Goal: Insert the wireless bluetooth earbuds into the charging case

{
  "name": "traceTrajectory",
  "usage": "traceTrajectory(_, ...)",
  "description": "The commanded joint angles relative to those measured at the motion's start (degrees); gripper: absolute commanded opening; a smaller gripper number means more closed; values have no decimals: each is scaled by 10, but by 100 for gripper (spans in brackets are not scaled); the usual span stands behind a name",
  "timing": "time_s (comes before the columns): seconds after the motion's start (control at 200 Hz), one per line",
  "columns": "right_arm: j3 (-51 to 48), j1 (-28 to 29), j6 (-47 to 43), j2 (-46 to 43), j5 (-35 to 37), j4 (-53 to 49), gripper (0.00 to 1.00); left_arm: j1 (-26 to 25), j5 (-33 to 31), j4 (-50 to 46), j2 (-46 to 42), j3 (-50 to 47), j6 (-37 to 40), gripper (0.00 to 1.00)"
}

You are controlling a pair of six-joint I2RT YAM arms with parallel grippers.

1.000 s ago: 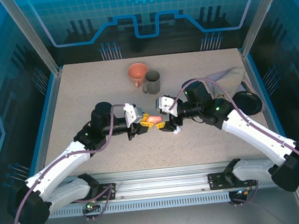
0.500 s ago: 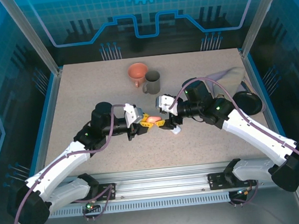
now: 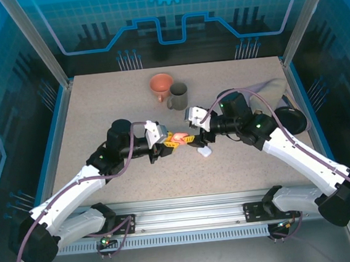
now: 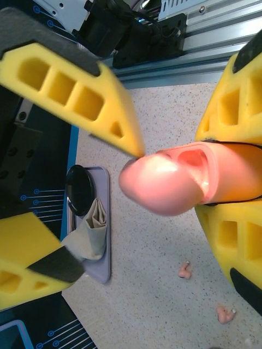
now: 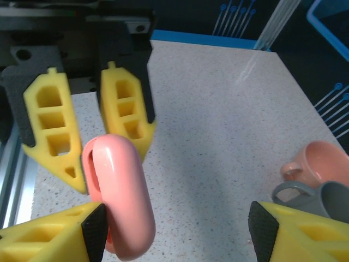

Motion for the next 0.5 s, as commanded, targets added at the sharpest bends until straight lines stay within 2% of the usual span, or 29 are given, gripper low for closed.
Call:
traceTrajectory(0.0,3,-11,17,-9,24,26,71,-5,25,0,-6,16,13,0)
traceTrajectory(0.3,-16,-40,47,-38,19,37,73,-4,9,9,-10,9,9,0)
traceTrajectory(0.38,-38,-54,64,-62,28,55,80,-5,-3,19,-17,-1,7,0)
traceTrajectory(0.495,-70,-73,88,-94,63,68,100,-5,-14,31,-31,-19,2,0)
